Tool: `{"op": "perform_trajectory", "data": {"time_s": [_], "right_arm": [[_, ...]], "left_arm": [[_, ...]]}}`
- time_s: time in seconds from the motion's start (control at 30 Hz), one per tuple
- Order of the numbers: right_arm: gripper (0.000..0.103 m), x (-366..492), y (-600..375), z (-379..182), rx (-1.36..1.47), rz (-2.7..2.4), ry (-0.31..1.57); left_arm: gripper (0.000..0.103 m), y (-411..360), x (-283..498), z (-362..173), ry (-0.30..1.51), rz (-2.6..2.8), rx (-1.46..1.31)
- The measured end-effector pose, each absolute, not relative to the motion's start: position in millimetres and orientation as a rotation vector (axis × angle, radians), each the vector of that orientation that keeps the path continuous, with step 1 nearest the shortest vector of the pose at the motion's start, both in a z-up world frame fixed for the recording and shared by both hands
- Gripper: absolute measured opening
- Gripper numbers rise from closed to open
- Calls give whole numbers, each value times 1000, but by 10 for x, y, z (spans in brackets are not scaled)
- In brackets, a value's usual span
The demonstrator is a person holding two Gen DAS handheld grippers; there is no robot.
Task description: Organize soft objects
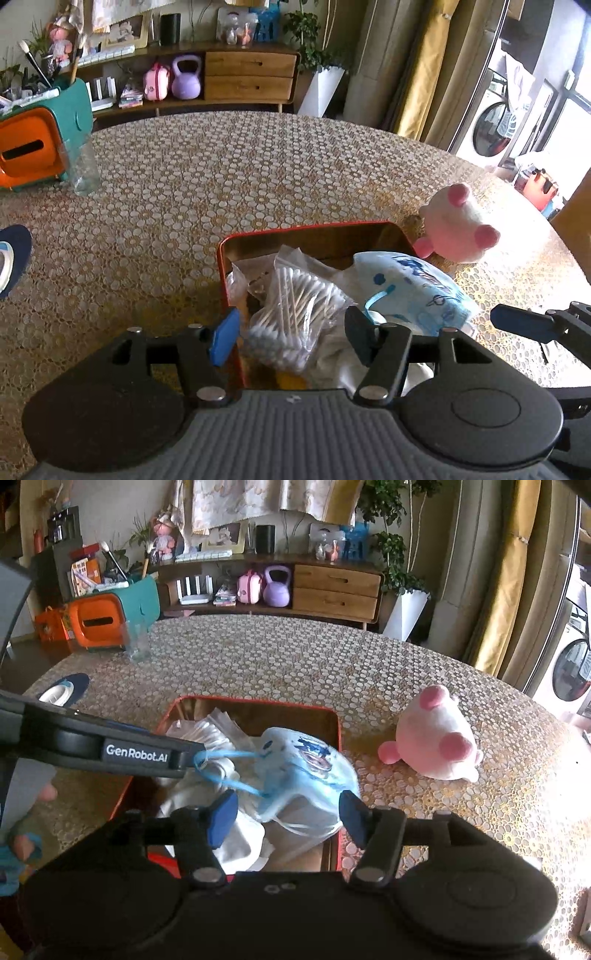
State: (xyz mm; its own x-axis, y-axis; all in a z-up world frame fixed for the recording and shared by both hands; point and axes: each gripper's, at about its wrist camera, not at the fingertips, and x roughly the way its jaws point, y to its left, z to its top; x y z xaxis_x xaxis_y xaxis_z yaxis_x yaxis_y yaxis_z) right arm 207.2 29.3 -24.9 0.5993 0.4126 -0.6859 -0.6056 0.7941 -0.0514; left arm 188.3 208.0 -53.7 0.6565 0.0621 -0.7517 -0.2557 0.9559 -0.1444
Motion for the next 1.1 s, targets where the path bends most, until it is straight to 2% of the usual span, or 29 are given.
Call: {"op": "perform_trajectory", "data": {"time_s": [0.2,0.57,0.93,1.1], "right_arm": [[64,1990,183,-122,-256,623,697],[80,1756,-2,66,-208,651,648],[88,1374,-323,298,-173,706,524],[92,1183,-551,365,-160,715,452]], "left_arm": [[68,2026,1757,-385,798,177,-222],[70,1879,1455,-147,743,160,-171],[72,1526,1024,109,650,129,-117],[77,1354,863,164,626,111,-100]]}}
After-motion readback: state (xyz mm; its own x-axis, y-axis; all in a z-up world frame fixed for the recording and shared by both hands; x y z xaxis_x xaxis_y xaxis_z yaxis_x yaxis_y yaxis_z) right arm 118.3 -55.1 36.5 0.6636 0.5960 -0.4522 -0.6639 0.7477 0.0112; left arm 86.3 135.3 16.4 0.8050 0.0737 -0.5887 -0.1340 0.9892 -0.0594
